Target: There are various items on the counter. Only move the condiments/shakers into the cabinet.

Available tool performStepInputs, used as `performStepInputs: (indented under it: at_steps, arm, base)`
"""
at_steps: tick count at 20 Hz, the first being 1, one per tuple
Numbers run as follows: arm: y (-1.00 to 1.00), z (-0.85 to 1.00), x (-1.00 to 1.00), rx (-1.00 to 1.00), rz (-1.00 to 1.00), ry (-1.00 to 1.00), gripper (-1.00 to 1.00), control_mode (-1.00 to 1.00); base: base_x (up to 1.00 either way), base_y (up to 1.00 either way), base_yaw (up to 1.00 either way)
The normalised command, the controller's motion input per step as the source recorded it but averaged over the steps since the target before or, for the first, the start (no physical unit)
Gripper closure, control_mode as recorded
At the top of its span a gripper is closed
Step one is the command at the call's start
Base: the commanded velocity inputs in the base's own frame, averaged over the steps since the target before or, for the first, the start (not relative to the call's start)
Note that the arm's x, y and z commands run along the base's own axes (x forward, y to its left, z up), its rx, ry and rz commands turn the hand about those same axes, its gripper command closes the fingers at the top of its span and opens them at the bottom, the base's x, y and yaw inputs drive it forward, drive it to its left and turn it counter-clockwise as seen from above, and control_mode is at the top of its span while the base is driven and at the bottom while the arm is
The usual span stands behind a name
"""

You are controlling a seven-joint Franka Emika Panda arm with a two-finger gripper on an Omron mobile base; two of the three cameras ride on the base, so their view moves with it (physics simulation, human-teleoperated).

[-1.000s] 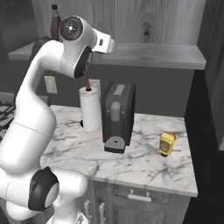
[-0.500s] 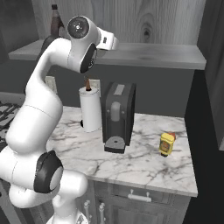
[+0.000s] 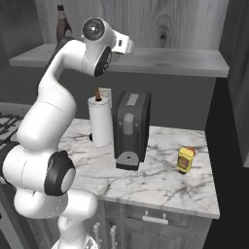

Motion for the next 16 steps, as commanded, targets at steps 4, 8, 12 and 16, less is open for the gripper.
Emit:
performStepInputs:
  at_steps: [4, 8, 12, 16]
  arm:
    - [0.00, -0.26, 0.37, 0.00, 0.00, 0.06, 1.00, -1.00]
    - [0.00, -0.13, 0.16, 0.00, 0.00, 0.06, 1.00, -1.00]
    - [0.00, 0.00, 0.04, 0.00, 0.00, 0.02, 1.00, -1.00]
    - [0.00, -0.03, 0.16, 0.00, 0.00, 0.00, 1.00, -1.00]
  base:
    - [0.00, 0.00, 0.00]
    - [0.00, 0.00, 0.00]
    - [0.00, 0.00, 0.00]
    - [0.00, 0.00, 0.00]
